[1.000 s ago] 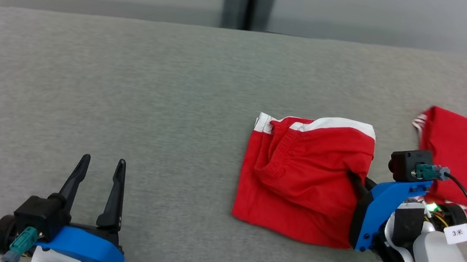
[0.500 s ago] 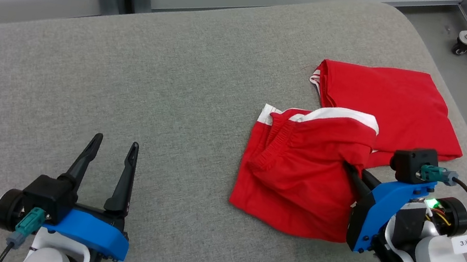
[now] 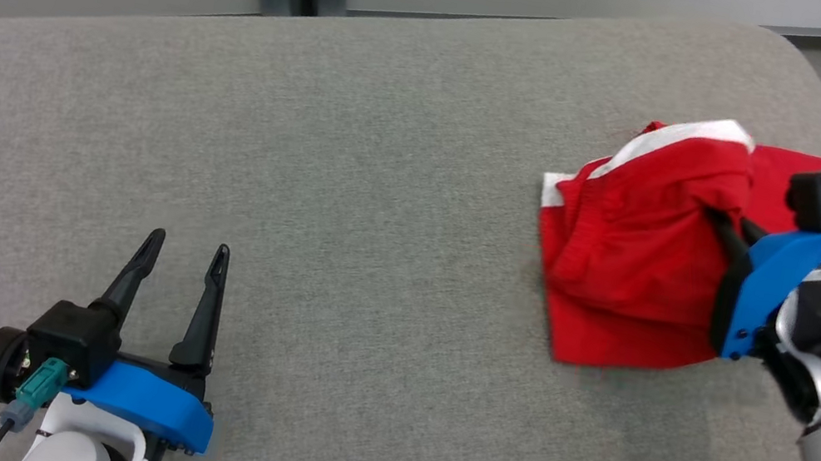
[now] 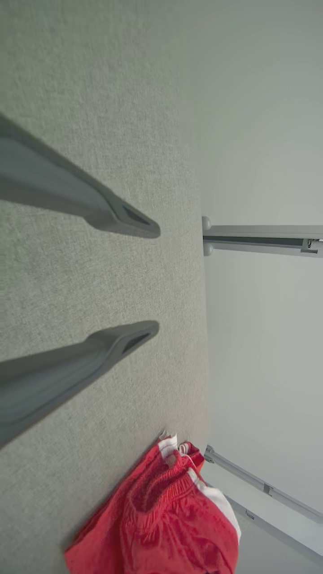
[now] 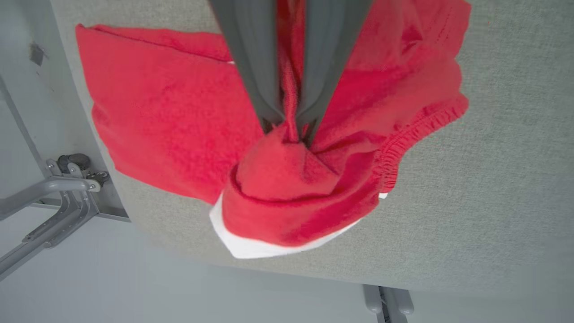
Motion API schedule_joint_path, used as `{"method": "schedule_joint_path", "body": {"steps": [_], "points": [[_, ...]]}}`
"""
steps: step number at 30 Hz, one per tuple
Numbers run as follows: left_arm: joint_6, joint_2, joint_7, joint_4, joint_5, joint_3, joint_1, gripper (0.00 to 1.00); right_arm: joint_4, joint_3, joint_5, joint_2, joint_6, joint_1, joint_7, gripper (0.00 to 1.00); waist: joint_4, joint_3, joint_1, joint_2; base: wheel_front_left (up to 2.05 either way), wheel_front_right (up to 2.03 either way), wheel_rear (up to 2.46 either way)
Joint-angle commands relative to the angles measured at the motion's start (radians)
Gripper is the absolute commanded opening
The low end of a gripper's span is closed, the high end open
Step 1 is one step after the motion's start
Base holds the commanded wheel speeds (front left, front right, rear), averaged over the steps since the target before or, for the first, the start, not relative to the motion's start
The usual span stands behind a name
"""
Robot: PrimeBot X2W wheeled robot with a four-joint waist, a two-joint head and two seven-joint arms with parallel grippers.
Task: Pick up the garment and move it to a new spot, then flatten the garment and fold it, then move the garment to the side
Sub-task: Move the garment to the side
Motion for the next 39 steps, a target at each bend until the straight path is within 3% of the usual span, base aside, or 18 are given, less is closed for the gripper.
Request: {"method": "schedule_joint_path", "body": {"steps": [1, 6, 8, 13, 23, 25, 26, 27, 39], "points": [[0.005, 0.01, 0.003, -0.009, 0.001, 0.004, -0.011, 1.0, 0.027, -0.017, 0.0, -0.039, 0.0, -0.039, 0.004, 0.0, 0.037, 0.021, 0.0, 0.0, 0.0, 0.0, 0.0], [0.007, 0.019, 0.008, -0.019, 0.002, 0.003, -0.005, 1.0, 0.077, -0.061, -0.002, -0.109, 0.0, -0.087, 0.019, 0.0, 0.075, 0.037, 0.0, 0.0, 0.0, 0.0, 0.0], [0.007, 0.023, 0.013, -0.031, 0.003, -0.002, -0.007, 1.0, 0.12, -0.089, -0.012, -0.17, 0.0, -0.113, 0.021, 0.0, 0.096, 0.05, 0.0, 0.0, 0.0, 0.0, 0.0], [0.008, 0.032, 0.02, -0.044, 0.006, -0.008, -0.01, 1.0, 0.165, -0.115, -0.027, -0.22, 0.0, -0.131, 0.021, 0.0, 0.11, 0.068, 0.0, 0.0, 0.0, 0.0, 0.0], [0.013, 0.047, 0.046, -0.072, 0.013, -0.025, -0.019, 1.0, 0.264, -0.178, -0.165, -0.242, 0.0, -0.159, -0.063, 0.0, 0.111, 0.095, 0.0, 0.0, 0.0, 0.0, 0.0], [0.013, 0.049, 0.051, -0.076, 0.014, -0.027, -0.019, 1.0, 0.282, -0.2, -0.205, -0.227, 0.0, -0.167, -0.095, 0.48, 0.109, 0.096, 0.0, 0.0, 0.0, 0.0, 0.0], [0.013, 0.05, 0.054, -0.076, 0.014, -0.029, -0.019, 1.0, 0.29, -0.208, -0.221, -0.215, 0.0, -0.167, -0.107, 0.93, 0.108, 0.096, 0.0, 0.0, 0.0, 0.0, 0.0], [0.014, 0.05, 0.053, -0.076, 0.014, -0.03, -0.018, 1.0, 0.299, -0.215, -0.235, -0.204, 0.0, -0.167, -0.119, 1.0, 0.107, 0.096, 0.0, 0.0, 0.0, 0.0, 0.0], [0.014, 0.047, 0.053, -0.061, 0.001, -0.048, -0.024, 1.0, 0.345, -0.249, -0.34, -0.113, 0.0, -0.197, -0.264, 1.0, 0.101, 0.081, 0.0, 0.0, 0.0, 0.0, 0.0]]}}
